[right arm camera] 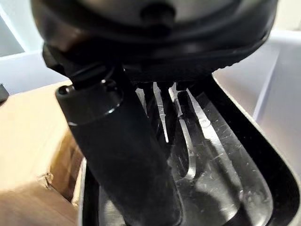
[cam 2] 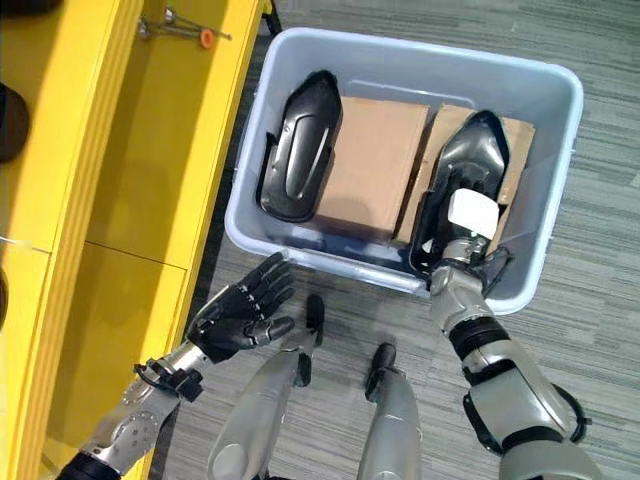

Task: Move parts from the plastic box to the shelf.

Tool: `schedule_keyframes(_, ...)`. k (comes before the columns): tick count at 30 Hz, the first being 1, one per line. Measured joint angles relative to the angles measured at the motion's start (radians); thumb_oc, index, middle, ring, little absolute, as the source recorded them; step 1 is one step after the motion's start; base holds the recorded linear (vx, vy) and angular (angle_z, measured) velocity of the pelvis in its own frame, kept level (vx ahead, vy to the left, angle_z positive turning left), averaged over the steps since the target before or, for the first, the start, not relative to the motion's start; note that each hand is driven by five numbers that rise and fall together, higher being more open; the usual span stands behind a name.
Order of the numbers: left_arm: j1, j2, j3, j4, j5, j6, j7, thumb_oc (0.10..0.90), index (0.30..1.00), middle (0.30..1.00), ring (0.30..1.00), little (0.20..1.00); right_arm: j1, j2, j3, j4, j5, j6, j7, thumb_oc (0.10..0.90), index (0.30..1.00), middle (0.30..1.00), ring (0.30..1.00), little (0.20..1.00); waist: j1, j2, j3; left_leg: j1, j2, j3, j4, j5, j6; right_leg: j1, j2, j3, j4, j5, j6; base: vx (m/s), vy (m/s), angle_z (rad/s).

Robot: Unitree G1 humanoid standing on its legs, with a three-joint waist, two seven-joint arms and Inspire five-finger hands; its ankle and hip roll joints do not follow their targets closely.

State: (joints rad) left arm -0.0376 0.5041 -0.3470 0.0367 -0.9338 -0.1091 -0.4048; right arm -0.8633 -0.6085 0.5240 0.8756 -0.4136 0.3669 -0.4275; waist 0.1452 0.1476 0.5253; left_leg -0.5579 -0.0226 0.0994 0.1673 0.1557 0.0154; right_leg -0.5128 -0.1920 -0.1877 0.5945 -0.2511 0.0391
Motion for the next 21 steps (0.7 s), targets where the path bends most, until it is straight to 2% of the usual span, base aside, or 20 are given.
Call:
schedule_keyframes(5, 0.009, 0.04, 0.001, -0.001, -0.002, -0.001, -0.01, 0.9, 1.0, 1.0, 1.0, 1.0, -0.044, -0.002, 0.048, 0.106, -0.038, 0.007, 0.0, 0.9, 1.0, 1.0, 1.0, 1.0, 0.032, 0.001, -0.001, 0.021, -0.006, 0.0, -0.053, 0.001, -0.001, -0.001, -0.002, -0.003, -0.002, 0.006, -0.001, 0.0, 0.004, 0.11)
schedule_keyframes(7, 0.017, 0.045, -0.004, -0.001, -0.002, 0.0, -0.026, 0.9, 1.0, 1.0, 1.0, 1.0, -0.048, -0.016, 0.052, 0.117, -0.038, 0.008, 0.0, 0.9, 1.0, 1.0, 1.0, 1.0, 0.051, 0.001, -0.001, 0.026, -0.003, -0.002, -0.089, -0.001, -0.003, -0.005, -0.002, -0.011, -0.01, 0.013, -0.012, 0.0, 0.008, 0.19)
schedule_keyframes(9, 0.02, 0.045, -0.005, 0.0, -0.002, 0.0, -0.038, 0.9, 1.0, 1.0, 1.0, 1.0, -0.047, -0.034, 0.054, 0.12, -0.042, 0.008, 0.0, 0.9, 1.0, 1.0, 1.0, 1.0, 0.05, 0.001, -0.001, 0.023, -0.006, 0.006, -0.088, -0.048, -0.054, -0.001, -0.014, -0.015, -0.038, 0.034, -0.027, 0.0, 0.018, 0.04)
schedule_keyframes(10, 0.04, 0.045, -0.005, -0.001, -0.002, 0.0, -0.044, 0.9, 1.0, 1.0, 1.0, 1.0, -0.047, -0.036, 0.068, 0.119, -0.06, 0.007, -0.004, 0.9, 1.0, 1.0, 1.0, 1.0, 0.055, 0.01, -0.007, 0.021, -0.003, 0.005, -0.071, -0.034, -0.036, -0.001, -0.006, -0.012, -0.027, 0.033, -0.009, 0.01, 0.019, -0.15)
schedule_keyframes(16, 0.055, 0.053, -0.002, -0.018, -0.003, -0.001, -0.045, 0.9, 1.0, 1.0, 1.0, 1.0, -0.046, -0.085, 0.083, 0.105, -0.1, 0.009, -0.03, 0.9, 1.0, 1.0, 1.0, 1.0, 0.051, 0.013, -0.008, 0.039, -0.014, 0.013, -0.086, -0.03, -0.031, 0.009, -0.01, -0.001, -0.034, 0.038, 0.001, 0.0, 0.005, -0.04)
schedule_keyframes(17, 0.059, 0.054, -0.002, -0.018, -0.003, -0.001, -0.045, 0.9, 1.0, 1.0, 1.0, 1.0, -0.046, -0.088, 0.083, 0.104, -0.109, 0.009, -0.03, 0.9, 1.0, 1.0, 1.0, 1.0, 0.051, 0.013, -0.008, 0.045, -0.011, 0.015, -0.085, -0.019, -0.026, 0.015, -0.009, -0.002, -0.033, 0.038, 0.006, -0.01, -0.002, -0.1)
schedule_keyframes(18, 0.068, 0.055, -0.001, -0.018, -0.003, -0.001, -0.047, 0.9, 1.0, 1.0, 1.0, 1.0, -0.037, -0.098, 0.083, 0.079, -0.115, 0.009, -0.029, 0.9, 1.0, 1.0, 1.0, 1.0, 0.05, 0.013, -0.008, 0.054, -0.004, 0.016, -0.086, 0.016, -0.01, 0.025, -0.003, -0.001, -0.03, 0.035, 0.017, -0.01, -0.004, -0.1)
schedule_keyframes(21, 0.061, 0.056, -0.001, -0.019, -0.003, 0.0, -0.067, 0.9, 1.0, 1.0, 1.0, 1.0, -0.03, -0.157, 0.084, 0.027, -0.124, 0.009, -0.029, 0.9, 1.0, 1.0, 1.0, 1.0, 0.043, 0.013, -0.008, 0.062, 0.001, 0.022, -0.084, 0.06, 0.026, 0.039, 0.005, -0.001, -0.032, 0.021, 0.02, -0.02, -0.007, -0.05)
